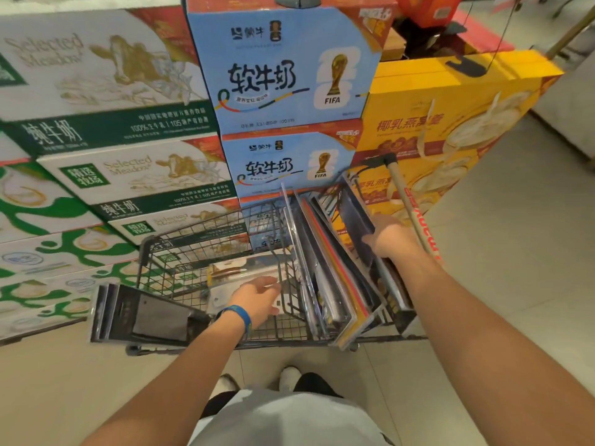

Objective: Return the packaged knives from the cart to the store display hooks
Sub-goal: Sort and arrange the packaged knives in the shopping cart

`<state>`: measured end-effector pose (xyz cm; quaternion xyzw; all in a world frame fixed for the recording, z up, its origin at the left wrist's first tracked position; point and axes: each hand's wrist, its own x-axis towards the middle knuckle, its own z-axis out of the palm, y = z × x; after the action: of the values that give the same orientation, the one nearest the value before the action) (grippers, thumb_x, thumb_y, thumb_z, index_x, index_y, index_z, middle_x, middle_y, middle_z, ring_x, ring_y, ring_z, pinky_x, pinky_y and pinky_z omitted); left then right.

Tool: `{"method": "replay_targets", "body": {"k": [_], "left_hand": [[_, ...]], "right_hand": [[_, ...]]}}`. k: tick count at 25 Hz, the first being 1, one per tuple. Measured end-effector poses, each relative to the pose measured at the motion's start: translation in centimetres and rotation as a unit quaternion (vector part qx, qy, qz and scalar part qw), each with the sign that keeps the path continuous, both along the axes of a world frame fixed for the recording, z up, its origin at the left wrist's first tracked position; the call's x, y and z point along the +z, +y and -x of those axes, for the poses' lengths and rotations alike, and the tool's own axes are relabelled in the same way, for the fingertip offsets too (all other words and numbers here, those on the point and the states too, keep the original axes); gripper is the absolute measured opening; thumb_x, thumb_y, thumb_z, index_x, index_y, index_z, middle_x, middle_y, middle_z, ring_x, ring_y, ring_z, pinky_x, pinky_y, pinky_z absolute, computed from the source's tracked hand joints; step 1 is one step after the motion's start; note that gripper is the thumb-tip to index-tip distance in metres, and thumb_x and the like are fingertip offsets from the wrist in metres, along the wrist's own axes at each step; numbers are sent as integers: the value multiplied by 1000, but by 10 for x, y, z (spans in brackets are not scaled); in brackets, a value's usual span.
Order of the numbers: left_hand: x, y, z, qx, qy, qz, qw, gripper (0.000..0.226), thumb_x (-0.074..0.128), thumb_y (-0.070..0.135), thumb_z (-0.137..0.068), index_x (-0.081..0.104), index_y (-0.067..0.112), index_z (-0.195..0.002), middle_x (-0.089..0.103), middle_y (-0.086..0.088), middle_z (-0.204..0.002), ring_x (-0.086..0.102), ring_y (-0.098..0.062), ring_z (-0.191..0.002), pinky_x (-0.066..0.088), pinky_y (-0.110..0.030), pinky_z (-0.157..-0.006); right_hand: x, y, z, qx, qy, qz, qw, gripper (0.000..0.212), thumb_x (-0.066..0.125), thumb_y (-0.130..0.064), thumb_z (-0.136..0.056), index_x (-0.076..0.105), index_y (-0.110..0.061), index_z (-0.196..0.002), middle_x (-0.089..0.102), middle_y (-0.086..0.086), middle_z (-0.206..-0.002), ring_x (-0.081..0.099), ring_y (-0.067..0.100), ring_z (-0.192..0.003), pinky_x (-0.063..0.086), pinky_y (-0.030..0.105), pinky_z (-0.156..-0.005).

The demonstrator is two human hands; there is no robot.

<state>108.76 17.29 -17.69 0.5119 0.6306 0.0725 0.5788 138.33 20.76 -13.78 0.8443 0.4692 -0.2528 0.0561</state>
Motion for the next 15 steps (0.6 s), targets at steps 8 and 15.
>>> {"method": "replay_targets", "body": {"k": [8,15], "left_hand": [[-32,-18,70,113,14,45,992,18,51,28,-101,65,21,-108,73,8,-94,71,-8,-63,51,-20,-49],[-74,-16,133,53,129,25,990,26,48,32,-96,69,22,-107,74,-3,-101,68,-24,-89,56,-42,-87]], "right_hand": [[-40,6,2,3,16,-30,999,45,62,-31,-101,61,3,-130,66,25,-124,63,42,-114,50,42,-92],[22,21,98,48,-20,-288,956,41,53,-43,-100,65,-11,-123,72,17,-113,66,39,-104,51,43,-83]]}}
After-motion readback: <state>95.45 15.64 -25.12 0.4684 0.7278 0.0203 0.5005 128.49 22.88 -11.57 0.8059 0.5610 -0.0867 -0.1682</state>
